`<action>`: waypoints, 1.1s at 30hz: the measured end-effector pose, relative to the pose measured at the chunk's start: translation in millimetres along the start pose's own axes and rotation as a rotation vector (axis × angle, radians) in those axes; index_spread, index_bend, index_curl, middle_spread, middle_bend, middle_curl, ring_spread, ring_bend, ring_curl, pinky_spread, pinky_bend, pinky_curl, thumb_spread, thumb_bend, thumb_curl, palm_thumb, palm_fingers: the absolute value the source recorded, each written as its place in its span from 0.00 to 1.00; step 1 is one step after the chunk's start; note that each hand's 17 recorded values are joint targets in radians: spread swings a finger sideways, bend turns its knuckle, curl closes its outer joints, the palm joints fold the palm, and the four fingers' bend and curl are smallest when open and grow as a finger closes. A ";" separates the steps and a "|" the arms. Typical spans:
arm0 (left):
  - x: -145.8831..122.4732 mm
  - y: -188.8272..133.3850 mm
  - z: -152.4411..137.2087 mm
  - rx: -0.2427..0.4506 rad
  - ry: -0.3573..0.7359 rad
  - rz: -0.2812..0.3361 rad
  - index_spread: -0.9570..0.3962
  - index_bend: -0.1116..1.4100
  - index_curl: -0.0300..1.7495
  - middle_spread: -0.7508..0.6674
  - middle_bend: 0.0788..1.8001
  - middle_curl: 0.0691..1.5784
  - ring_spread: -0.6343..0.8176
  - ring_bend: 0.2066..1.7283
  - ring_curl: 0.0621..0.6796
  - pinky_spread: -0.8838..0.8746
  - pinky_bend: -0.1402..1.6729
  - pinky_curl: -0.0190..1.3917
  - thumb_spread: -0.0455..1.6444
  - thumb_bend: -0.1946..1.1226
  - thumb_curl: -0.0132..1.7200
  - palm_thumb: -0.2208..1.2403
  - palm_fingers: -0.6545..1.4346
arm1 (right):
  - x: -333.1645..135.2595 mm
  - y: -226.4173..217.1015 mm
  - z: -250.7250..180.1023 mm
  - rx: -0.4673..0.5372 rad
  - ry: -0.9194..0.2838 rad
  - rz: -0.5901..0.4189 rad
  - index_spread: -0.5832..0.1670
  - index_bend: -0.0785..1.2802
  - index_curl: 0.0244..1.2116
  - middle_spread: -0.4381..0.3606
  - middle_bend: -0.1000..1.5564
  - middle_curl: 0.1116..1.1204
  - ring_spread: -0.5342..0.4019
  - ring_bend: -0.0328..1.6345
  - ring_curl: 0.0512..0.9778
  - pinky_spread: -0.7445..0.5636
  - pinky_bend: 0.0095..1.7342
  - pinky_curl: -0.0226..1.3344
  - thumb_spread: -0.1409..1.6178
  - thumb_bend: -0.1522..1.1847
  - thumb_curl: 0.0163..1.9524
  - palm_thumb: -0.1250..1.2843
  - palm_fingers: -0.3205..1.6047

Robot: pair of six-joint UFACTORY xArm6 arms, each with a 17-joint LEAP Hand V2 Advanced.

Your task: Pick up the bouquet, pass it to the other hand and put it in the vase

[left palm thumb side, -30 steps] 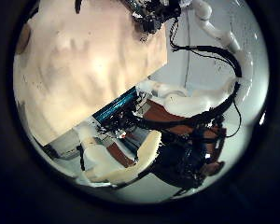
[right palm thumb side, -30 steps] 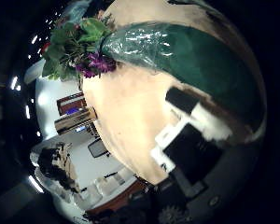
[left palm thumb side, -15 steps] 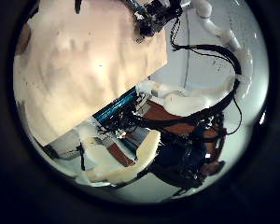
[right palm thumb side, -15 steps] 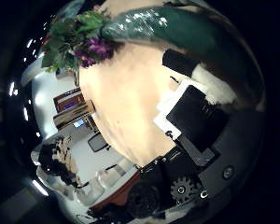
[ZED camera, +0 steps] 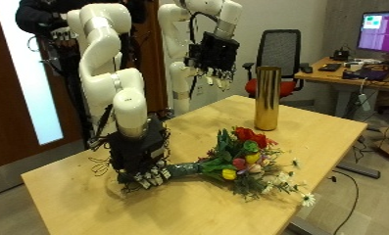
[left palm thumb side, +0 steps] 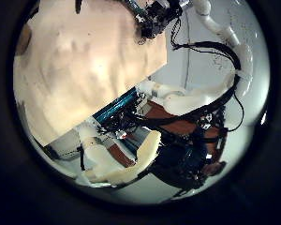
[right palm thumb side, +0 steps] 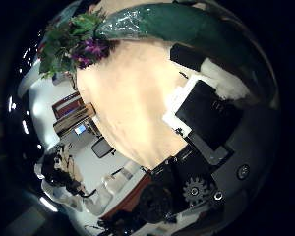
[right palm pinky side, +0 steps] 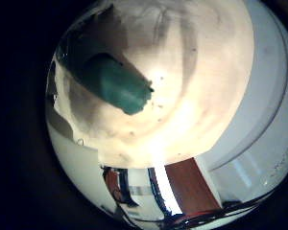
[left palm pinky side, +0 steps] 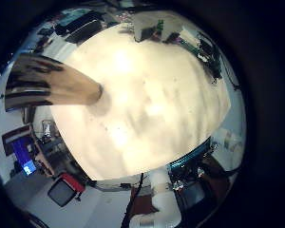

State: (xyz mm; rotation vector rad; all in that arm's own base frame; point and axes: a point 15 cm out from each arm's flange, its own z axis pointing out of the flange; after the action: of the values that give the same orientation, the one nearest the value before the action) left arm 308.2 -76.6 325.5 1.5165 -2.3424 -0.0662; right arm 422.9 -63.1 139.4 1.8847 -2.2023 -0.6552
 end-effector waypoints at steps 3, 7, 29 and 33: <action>1.5 1.6 -2.1 0.004 -0.001 -0.001 0.76 0.18 0.19 0.84 0.07 0.16 0.88 0.12 0.25 0.88 0.21 0.23 0.55 0.12 0.18 0.32 0.32 | 3.0 1.3 4.4 -0.019 0.025 -0.002 0.33 0.39 0.48 0.35 0.57 0.43 0.30 0.66 0.40 0.13 0.52 0.22 0.56 0.09 0.25 0.67 0.81; 2.9 4.8 -3.0 0.004 0.000 0.000 0.76 0.18 0.19 0.84 0.07 0.16 0.88 0.11 0.25 0.88 0.20 0.23 0.56 0.12 0.18 0.32 0.32 | 1.3 1.3 5.1 -0.020 0.029 -0.004 0.31 0.45 0.52 0.32 0.62 0.45 0.29 0.69 0.42 0.12 0.55 0.24 0.55 0.09 0.26 0.68 0.84; -17.6 22.5 -18.5 0.068 0.003 -0.075 0.76 0.19 0.20 0.82 0.07 0.16 0.88 0.09 0.24 0.88 0.18 0.23 0.57 0.13 0.18 0.33 0.34 | -26.5 36.3 -97.8 0.313 -0.248 -0.110 0.41 0.82 0.78 0.36 0.84 0.65 0.37 0.87 0.64 0.41 0.81 0.50 0.51 0.12 0.37 0.96 0.75; -29.2 25.5 -22.2 0.087 0.025 -0.119 0.76 0.20 0.21 0.81 0.07 0.16 0.87 0.08 0.24 0.87 0.18 0.22 0.57 0.12 0.18 0.33 0.35 | -29.3 58.9 -123.8 0.357 -0.345 -0.158 0.42 0.82 0.78 0.37 0.84 0.65 0.37 0.87 0.64 0.41 0.79 0.51 0.45 0.11 0.39 0.96 0.75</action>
State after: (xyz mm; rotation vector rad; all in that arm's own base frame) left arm 303.5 -36.5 344.4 1.6877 -2.2607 0.0262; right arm 425.5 -55.4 279.3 2.2878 -2.5407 -0.6955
